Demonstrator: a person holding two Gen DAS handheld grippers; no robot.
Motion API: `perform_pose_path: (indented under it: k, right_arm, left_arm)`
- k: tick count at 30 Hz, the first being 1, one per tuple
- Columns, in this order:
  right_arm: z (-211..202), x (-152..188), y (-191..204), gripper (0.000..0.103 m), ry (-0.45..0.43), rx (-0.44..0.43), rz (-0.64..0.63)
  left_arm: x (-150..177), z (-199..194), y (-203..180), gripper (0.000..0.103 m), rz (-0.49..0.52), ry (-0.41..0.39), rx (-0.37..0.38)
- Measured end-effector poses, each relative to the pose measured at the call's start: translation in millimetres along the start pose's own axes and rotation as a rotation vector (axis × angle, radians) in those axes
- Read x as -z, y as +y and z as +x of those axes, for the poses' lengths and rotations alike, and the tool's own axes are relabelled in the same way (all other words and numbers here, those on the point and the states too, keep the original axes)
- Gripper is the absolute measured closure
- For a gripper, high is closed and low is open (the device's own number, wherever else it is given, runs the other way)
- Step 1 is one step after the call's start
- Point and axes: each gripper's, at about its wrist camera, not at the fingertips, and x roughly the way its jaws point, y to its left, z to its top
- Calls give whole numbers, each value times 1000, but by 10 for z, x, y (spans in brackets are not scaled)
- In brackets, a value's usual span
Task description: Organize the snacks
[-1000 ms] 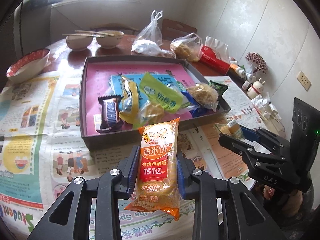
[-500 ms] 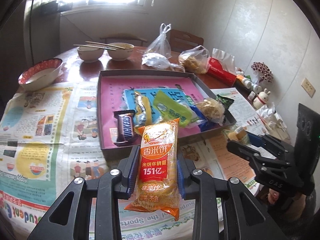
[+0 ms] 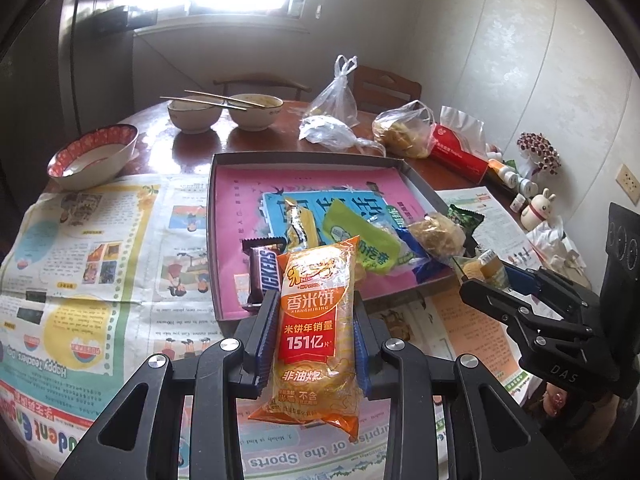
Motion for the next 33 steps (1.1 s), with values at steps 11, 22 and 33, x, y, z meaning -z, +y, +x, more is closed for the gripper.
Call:
perform_pose_path:
  k: [11,22,33]
  right_arm:
    - [125,-181,-2,57,-20,-36,3]
    - [217,-267,-18,57,-22,-58,8]
    - [322,-219,-107,57,-1,-66,31]
  left_arm:
    - [-155,82,-35,69,6,-12,-18]
    - [-273,268,-51,69,3,4,-26]
    - [-294,453,-56,69,-1,24,-53]
